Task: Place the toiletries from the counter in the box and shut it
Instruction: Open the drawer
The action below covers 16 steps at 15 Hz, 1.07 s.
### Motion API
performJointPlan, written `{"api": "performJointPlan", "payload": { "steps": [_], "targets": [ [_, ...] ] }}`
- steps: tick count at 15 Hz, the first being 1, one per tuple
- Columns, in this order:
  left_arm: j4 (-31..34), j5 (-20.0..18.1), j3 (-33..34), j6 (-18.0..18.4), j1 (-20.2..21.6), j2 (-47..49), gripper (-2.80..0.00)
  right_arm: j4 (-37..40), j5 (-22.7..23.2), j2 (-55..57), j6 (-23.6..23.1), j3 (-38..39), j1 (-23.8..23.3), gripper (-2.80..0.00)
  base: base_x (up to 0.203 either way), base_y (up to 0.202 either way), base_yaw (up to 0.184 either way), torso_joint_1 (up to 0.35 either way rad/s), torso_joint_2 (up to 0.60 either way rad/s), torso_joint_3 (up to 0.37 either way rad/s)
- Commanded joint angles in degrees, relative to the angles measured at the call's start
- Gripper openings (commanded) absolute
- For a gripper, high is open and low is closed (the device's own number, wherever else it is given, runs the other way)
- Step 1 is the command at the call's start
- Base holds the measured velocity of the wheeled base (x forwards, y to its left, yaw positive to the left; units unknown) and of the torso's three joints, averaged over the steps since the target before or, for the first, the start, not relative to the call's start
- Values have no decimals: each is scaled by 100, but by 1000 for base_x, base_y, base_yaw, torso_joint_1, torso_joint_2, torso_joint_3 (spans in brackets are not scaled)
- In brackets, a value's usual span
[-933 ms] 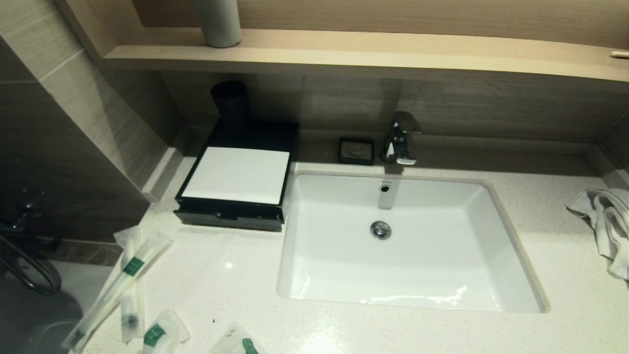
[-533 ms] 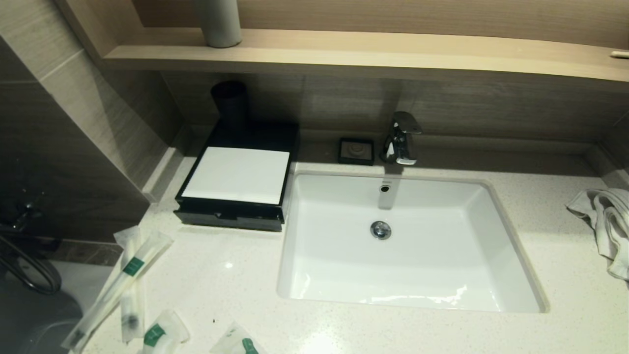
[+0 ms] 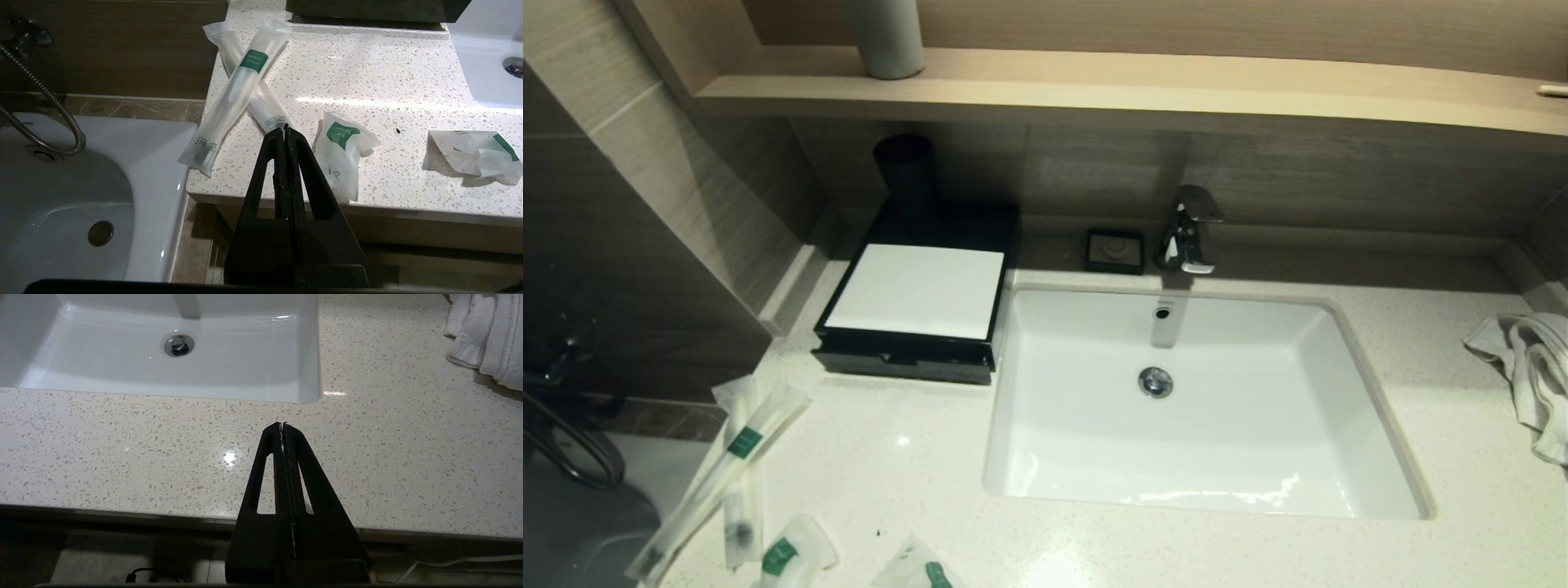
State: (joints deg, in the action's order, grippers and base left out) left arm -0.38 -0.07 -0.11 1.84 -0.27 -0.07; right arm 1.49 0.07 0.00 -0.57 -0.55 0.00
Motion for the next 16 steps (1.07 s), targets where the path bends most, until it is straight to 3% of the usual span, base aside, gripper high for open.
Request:
{"api": "performJointPlan", "payload": {
  "steps": [1,11,16],
  "targets": [
    [-6,-2,2,-10,0,7,-280,1,2,0,-4,2,0,-280,0,0,0,0,0,0],
    [-15,15,2,0,0,7,-280,9,2,0,-4,2,0,-280,0,0,0,0,0,0],
    [-14,62,-573,-16,0,7,-280,4,2,0,-4,2,0,-280,0,0,0,0,0,0]
  ]
}}
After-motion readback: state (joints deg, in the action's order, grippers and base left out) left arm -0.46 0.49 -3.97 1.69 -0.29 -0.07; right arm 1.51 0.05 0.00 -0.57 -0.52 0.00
